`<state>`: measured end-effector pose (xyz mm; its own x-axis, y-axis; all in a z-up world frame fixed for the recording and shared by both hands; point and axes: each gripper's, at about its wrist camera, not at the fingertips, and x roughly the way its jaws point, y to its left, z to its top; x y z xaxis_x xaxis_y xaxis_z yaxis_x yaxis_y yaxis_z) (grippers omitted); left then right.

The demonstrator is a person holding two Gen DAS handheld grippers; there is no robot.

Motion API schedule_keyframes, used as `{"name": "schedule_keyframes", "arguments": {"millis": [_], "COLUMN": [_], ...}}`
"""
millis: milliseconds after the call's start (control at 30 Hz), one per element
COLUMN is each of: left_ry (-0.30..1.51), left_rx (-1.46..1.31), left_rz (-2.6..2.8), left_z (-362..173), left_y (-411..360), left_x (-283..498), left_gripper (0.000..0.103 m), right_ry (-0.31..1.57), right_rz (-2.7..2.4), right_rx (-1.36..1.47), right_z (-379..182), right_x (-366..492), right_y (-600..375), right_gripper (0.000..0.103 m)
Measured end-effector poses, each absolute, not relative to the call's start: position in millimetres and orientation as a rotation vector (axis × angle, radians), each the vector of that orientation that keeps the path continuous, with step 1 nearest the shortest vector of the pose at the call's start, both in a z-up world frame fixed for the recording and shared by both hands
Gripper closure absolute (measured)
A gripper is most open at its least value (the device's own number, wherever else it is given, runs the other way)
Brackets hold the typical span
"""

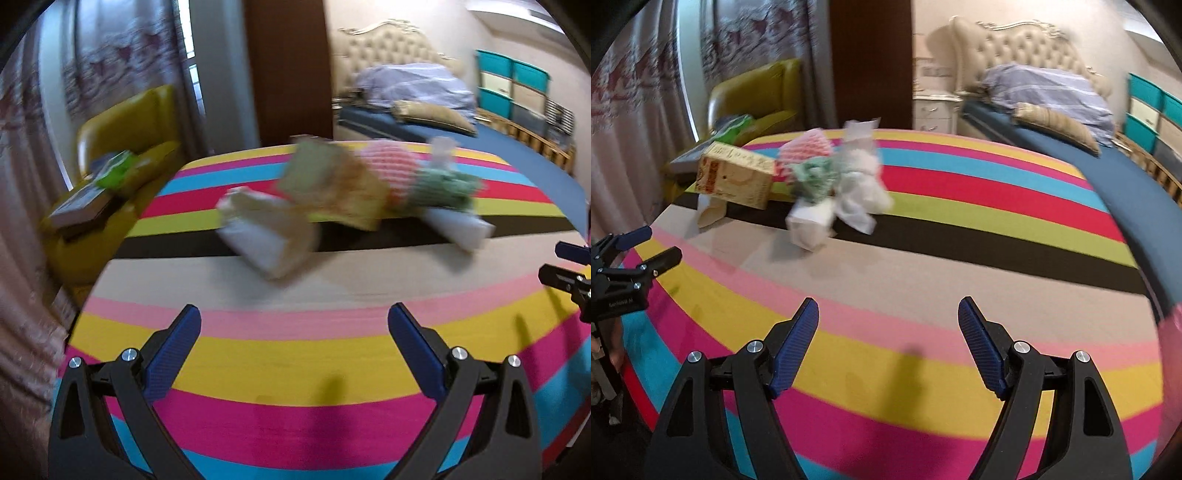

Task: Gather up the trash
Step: 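Move both open tools back to the remaining trash on the table, then grasp the white packet with the right tool while the left tool grasps the paper box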

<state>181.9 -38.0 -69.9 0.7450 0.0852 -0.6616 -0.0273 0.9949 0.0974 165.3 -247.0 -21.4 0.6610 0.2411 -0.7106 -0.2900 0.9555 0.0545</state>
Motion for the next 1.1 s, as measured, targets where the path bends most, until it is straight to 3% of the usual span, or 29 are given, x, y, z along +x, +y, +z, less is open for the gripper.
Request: {"name": "schedule_keyframes", "arguments": {"millis": [133, 567, 933, 1100], "left_ry": [0.743, 0.79, 0.812, 0.707], "left_rx": [0.05, 0.0, -0.035, -0.042], "left_rz": [0.104, 0.18, 0.206, 0.16], "left_z": [-70, -71, -78, -59], "left_y": [-5, 40, 32, 11], "left_x": [184, 209, 220, 215], "left_gripper": [0.005, 0.005, 0.005, 0.005], "right_ry": [0.815, 0.849, 0.841, 0.849], "right_rz": [0.349, 0.351, 0.368, 0.372], "right_rx": [-0.132, -0.152, -0.156, -0.102], "right_z": [-25, -30, -33, -33], "right_x": [189, 244, 214, 206], "right_y": [-204, -161, -168, -181], "right_gripper": [0.032, 0.07, 0.073, 0.073]}}
